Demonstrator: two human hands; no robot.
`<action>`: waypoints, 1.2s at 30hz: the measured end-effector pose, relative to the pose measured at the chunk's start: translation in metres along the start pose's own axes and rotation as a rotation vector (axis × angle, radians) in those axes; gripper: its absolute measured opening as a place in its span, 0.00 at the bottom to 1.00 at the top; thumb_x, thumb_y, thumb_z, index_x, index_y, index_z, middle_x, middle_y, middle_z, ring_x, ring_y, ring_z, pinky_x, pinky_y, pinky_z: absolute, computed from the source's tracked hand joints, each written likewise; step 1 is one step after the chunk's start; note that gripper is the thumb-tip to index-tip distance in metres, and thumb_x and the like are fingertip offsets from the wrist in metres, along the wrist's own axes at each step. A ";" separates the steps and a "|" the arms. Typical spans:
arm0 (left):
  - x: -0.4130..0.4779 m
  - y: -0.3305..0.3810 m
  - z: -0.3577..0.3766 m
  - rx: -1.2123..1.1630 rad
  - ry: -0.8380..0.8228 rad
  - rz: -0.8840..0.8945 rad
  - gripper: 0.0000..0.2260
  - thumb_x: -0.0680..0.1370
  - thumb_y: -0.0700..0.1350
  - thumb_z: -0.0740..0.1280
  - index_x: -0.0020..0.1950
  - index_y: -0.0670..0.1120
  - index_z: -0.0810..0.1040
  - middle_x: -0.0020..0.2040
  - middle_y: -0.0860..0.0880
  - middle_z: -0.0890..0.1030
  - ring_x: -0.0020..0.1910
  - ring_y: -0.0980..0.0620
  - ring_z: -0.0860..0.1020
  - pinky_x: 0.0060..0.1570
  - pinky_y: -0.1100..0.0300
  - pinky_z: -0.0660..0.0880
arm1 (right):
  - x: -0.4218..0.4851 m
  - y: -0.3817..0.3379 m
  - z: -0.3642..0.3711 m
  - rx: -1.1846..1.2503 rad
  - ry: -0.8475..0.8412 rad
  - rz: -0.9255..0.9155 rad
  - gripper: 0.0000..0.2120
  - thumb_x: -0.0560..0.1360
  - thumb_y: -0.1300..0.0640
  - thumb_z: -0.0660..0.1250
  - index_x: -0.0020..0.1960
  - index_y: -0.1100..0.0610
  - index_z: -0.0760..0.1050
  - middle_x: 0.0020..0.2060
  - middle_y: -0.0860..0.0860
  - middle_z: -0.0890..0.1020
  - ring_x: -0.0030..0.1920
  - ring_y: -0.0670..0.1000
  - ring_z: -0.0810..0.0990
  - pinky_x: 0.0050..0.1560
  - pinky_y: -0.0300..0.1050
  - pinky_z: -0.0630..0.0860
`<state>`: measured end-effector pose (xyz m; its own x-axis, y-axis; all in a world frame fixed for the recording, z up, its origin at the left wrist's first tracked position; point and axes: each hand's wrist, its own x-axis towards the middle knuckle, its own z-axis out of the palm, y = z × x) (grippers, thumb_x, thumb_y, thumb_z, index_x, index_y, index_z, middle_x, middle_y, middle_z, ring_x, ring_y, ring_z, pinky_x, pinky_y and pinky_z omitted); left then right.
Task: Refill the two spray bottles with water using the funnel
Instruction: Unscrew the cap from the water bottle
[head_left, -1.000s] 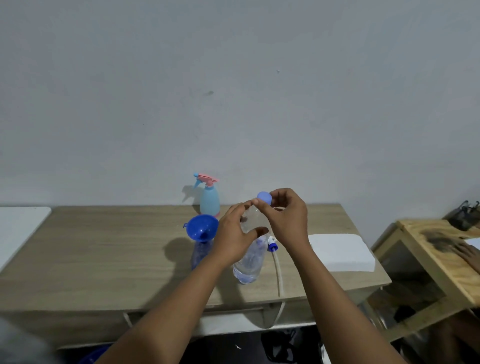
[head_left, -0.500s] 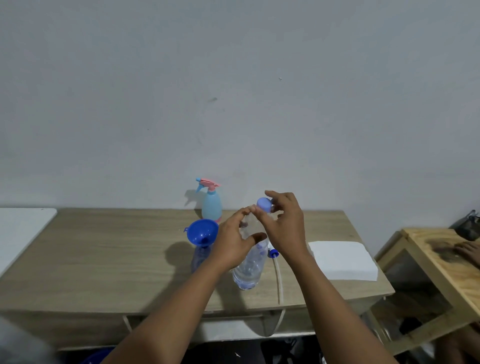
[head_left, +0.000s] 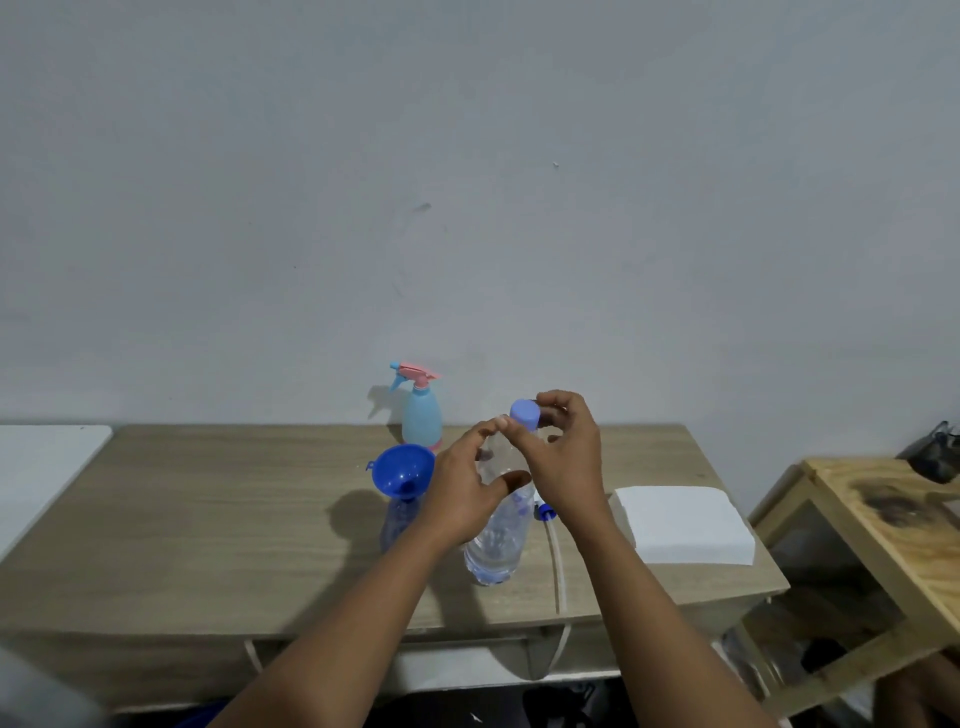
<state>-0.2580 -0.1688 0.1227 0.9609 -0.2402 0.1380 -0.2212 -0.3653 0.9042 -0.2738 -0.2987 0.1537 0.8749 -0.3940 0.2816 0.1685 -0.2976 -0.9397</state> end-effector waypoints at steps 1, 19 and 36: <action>0.000 0.000 0.000 0.007 0.000 0.001 0.30 0.72 0.51 0.76 0.71 0.58 0.69 0.63 0.61 0.76 0.58 0.61 0.76 0.57 0.52 0.79 | 0.001 -0.001 0.001 0.029 0.025 0.013 0.19 0.68 0.49 0.79 0.54 0.51 0.76 0.48 0.44 0.83 0.49 0.42 0.81 0.45 0.32 0.74; -0.003 0.006 -0.001 -0.009 0.006 -0.012 0.30 0.73 0.50 0.75 0.71 0.60 0.68 0.62 0.63 0.75 0.58 0.61 0.76 0.58 0.54 0.79 | -0.003 -0.003 -0.007 0.158 -0.114 0.043 0.11 0.80 0.54 0.67 0.61 0.45 0.78 0.55 0.40 0.83 0.57 0.36 0.79 0.55 0.31 0.74; -0.003 0.003 0.000 -0.045 0.010 -0.005 0.29 0.72 0.49 0.76 0.70 0.62 0.68 0.60 0.65 0.75 0.59 0.61 0.75 0.59 0.51 0.78 | 0.010 -0.005 -0.010 0.048 0.005 -0.079 0.04 0.79 0.56 0.69 0.50 0.53 0.83 0.47 0.45 0.85 0.49 0.42 0.82 0.47 0.31 0.75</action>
<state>-0.2613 -0.1692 0.1252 0.9636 -0.2294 0.1374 -0.2090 -0.3254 0.9222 -0.2705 -0.3100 0.1631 0.8556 -0.3755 0.3564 0.2588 -0.2859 -0.9226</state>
